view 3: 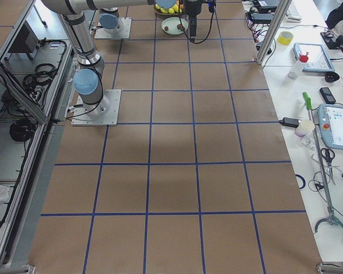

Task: Collect all strawberries into plate

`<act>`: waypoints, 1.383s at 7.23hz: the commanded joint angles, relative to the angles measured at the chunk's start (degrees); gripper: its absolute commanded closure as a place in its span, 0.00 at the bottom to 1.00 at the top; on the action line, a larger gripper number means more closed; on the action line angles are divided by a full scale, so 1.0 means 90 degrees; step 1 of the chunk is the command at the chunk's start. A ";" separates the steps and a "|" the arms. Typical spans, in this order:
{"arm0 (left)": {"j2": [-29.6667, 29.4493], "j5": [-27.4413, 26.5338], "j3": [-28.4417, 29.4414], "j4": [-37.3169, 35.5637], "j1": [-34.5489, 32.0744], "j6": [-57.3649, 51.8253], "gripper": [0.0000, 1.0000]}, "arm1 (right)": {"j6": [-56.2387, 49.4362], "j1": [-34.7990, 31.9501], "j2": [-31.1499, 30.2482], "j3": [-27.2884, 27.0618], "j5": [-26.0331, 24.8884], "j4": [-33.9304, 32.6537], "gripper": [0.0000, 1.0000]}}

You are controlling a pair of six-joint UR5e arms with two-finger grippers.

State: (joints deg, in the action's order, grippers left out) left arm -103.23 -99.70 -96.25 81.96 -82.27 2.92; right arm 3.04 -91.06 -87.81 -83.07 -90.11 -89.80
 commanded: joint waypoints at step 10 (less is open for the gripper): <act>0.0991 0.1204 0.1388 0.0873 -0.0878 -0.0578 0.00 | 0.0004 0.0000 0.0010 -0.0008 0.0002 0.0007 0.00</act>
State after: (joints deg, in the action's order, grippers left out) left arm -94.31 -89.44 -83.30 89.90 -88.97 -1.48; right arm 3.03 -91.05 -87.71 -83.07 -90.10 -89.74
